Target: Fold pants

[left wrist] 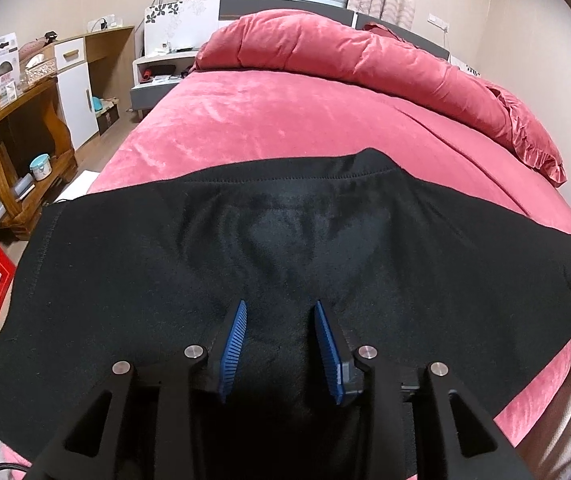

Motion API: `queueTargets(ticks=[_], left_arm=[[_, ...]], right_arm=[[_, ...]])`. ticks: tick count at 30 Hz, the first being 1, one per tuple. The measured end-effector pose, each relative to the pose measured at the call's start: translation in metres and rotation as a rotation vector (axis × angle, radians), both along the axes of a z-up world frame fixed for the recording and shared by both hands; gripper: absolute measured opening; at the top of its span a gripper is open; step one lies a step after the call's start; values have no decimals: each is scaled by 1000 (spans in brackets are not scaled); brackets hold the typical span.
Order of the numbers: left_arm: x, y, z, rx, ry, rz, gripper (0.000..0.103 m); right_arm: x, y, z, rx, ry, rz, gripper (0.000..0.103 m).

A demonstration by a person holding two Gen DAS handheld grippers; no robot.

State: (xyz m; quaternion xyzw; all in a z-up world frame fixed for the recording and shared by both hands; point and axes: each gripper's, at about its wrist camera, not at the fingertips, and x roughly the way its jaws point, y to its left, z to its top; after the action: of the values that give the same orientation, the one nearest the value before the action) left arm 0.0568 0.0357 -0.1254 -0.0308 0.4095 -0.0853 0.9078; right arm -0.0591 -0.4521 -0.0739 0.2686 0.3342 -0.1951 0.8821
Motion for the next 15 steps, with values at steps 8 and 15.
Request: queueTargets(ticks=[8, 15], left_arm=[[0, 10, 5, -27, -26, 57, 36], [0, 10, 4, -56, -7, 44, 50]], right_arm=[[-76, -95, 1, 114, -49, -329, 56], [-97, -134, -32, 300, -100, -357, 65]])
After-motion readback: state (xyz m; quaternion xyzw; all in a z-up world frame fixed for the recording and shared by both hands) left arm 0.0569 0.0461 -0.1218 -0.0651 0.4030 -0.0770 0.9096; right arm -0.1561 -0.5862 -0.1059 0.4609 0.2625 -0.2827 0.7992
